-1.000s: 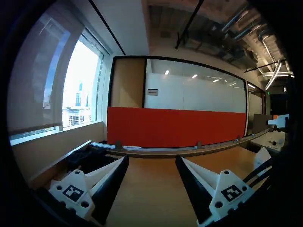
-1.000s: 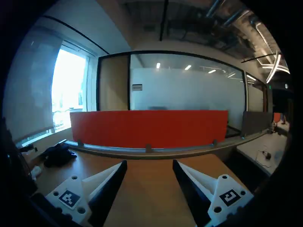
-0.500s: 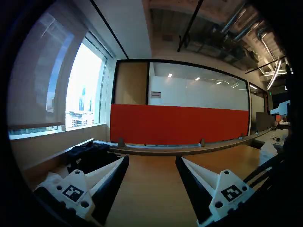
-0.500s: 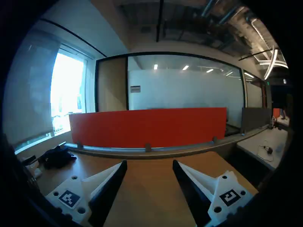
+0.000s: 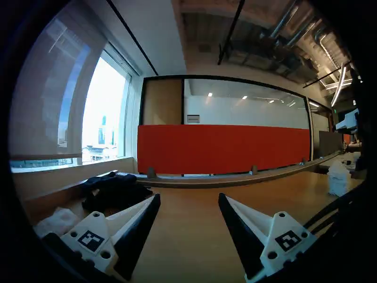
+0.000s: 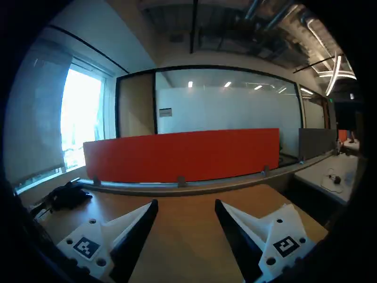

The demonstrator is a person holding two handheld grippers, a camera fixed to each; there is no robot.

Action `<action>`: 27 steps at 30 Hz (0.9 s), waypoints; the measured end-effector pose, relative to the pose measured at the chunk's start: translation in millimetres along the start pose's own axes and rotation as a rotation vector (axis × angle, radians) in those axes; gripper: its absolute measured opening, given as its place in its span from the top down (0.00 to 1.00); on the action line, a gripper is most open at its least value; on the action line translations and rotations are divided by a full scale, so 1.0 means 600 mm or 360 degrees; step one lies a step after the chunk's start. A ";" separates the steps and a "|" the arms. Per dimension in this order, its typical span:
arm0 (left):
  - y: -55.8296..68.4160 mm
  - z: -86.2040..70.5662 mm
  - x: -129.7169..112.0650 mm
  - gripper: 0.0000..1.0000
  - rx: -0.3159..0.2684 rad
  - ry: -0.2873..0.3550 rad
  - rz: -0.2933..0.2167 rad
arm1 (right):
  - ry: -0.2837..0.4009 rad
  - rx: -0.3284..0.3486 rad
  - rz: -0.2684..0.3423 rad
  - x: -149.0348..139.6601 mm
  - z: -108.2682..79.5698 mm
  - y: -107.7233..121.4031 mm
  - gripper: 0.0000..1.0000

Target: Fold towel

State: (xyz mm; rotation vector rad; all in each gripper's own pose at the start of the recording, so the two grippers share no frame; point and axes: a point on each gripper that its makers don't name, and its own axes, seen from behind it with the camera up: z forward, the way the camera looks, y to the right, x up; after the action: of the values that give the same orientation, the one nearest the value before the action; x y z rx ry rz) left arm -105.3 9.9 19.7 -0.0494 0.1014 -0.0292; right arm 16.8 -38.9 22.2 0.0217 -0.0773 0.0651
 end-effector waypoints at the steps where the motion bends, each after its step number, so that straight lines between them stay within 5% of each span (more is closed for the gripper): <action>1: -0.003 0.000 -0.005 0.09 0.0004 0.0000 -0.0004 | -0.0003 -0.0001 -0.0004 -0.004 0.001 -0.001 0.07; 12: -0.018 -0.006 -0.052 0.09 0.0035 -0.0027 -0.0041 | -0.0012 -0.0005 -0.0004 -0.027 0.005 -0.009 0.07; 27: -0.008 -0.004 -0.071 0.09 0.0032 -0.0078 0.0000 | -0.0020 0.0011 -0.0025 -0.034 0.004 -0.004 0.07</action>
State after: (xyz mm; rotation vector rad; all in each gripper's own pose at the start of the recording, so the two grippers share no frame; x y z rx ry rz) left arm -147.8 6.4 22.1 -0.0297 0.0518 -0.0290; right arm -3.3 -42.8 23.0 0.0298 -0.0895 0.0497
